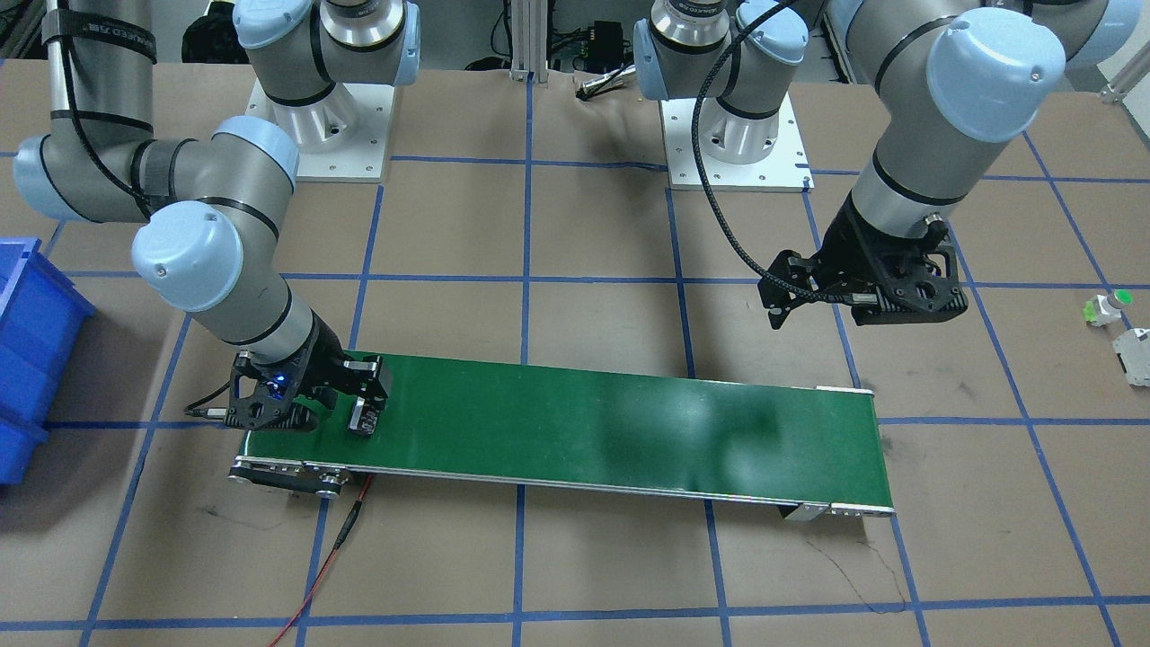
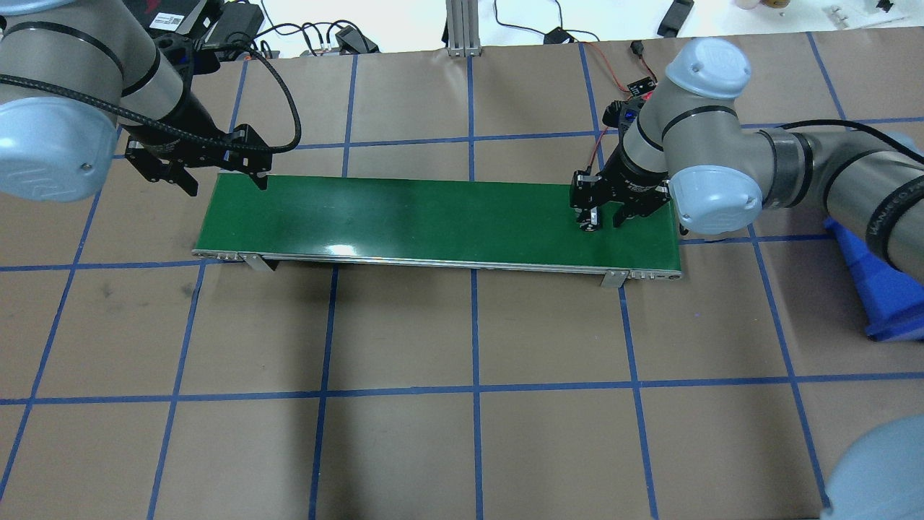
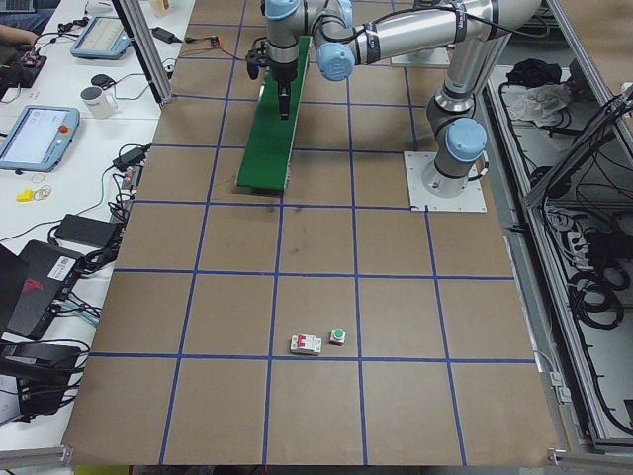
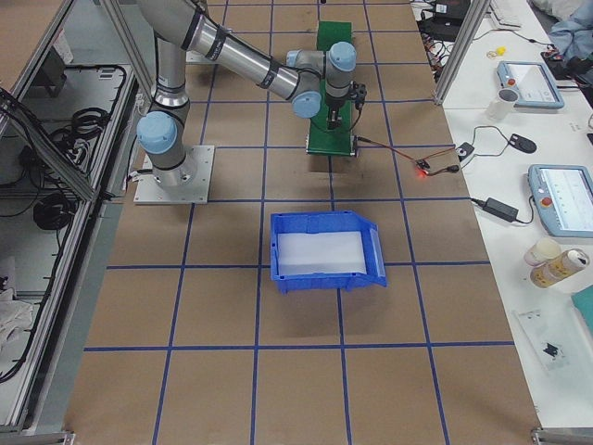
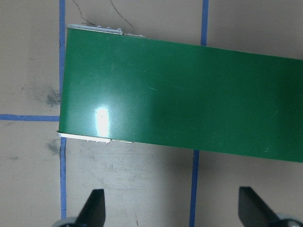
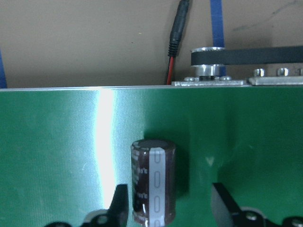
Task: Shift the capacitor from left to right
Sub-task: 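Lift the capacitor with the right gripper and carry it over the blue bin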
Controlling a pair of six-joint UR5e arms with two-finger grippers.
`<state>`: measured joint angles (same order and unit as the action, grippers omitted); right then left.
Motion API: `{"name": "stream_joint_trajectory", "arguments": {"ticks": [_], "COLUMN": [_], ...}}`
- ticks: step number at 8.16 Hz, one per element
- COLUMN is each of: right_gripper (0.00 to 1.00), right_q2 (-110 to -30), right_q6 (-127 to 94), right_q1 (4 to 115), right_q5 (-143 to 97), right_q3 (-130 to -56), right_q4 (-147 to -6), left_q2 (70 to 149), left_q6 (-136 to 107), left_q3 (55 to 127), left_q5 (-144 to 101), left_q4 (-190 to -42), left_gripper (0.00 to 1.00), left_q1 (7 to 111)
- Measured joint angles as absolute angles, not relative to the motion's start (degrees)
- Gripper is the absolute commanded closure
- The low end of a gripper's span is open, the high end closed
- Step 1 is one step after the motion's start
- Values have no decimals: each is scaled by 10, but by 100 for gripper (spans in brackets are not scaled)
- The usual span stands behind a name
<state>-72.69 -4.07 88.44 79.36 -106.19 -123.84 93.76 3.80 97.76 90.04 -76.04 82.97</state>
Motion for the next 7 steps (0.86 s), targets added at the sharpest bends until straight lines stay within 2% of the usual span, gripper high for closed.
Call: {"name": "stream_joint_trajectory", "arguments": {"ticks": [2, 3, 7], "right_gripper": [91, 96, 97], "right_q2": [-728, -730, -739], "right_q6": [5, 17, 89], "right_q1": [883, 882, 860], "right_q5": [833, 847, 926], "right_q3": [-1055, -1053, -995], "right_q4": [-1237, -1236, -1195], "left_q2": [937, 937, 934], "left_q6": [38, 38, 38], "left_q3": [977, 977, 977], "left_q5": [900, 900, 900], "left_q4": [-761, -762, -764], "left_gripper": [0, 0, 0], "left_q1": [830, 830, 830]}}
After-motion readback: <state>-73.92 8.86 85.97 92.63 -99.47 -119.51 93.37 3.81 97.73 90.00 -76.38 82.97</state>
